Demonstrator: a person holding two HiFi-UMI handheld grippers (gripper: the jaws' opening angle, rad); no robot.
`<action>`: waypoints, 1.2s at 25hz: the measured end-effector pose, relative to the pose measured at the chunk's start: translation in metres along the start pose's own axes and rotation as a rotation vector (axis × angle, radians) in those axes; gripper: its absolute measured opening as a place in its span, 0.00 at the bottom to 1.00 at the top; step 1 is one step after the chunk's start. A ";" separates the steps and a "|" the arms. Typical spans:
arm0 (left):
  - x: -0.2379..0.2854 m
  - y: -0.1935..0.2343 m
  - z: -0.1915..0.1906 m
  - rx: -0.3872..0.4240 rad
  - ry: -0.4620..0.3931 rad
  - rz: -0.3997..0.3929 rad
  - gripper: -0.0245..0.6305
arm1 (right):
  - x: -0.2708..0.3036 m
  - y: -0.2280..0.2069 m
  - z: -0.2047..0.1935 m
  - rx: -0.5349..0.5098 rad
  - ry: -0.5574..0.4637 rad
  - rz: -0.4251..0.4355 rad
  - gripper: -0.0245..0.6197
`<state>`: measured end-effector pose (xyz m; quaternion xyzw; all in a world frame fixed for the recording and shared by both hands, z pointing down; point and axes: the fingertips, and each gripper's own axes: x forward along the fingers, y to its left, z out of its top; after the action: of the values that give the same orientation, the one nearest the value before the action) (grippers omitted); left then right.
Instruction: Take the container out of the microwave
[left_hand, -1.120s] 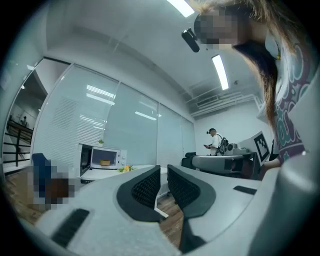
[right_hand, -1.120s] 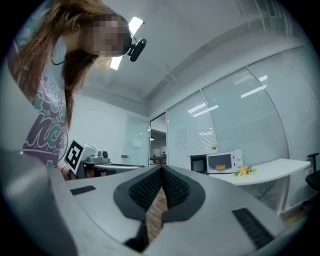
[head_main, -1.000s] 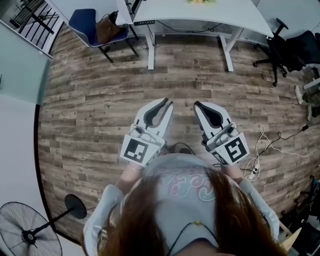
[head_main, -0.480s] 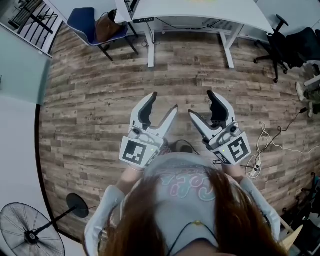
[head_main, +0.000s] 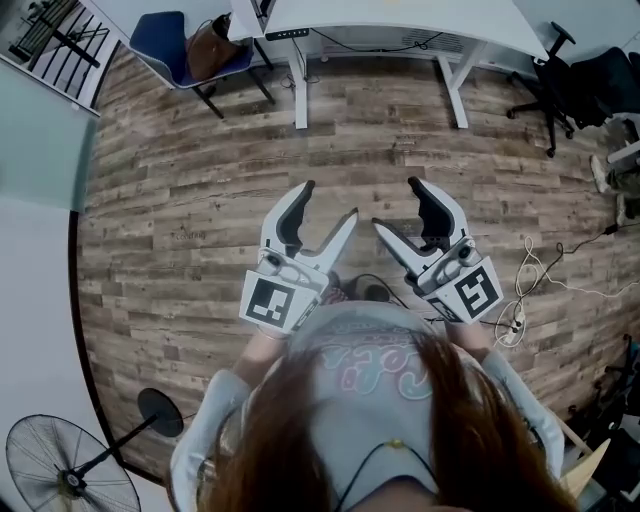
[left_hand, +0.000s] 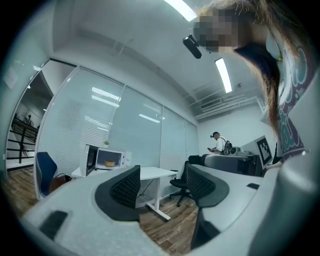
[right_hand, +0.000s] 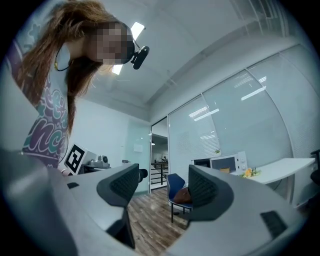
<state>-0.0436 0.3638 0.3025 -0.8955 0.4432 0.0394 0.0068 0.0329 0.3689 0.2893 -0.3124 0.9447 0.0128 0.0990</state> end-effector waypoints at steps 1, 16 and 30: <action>0.000 0.003 -0.001 -0.002 0.003 -0.002 0.43 | 0.003 0.000 0.001 0.001 -0.005 -0.002 0.50; -0.015 0.053 -0.008 0.004 0.011 -0.081 0.43 | 0.049 0.014 -0.020 -0.021 0.007 -0.092 0.50; -0.018 0.063 -0.011 0.007 0.014 -0.117 0.43 | 0.049 0.013 -0.028 -0.021 0.026 -0.171 0.50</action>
<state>-0.1036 0.3391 0.3164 -0.9202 0.3901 0.0313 0.0093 -0.0177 0.3482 0.3065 -0.3929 0.9157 0.0099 0.0841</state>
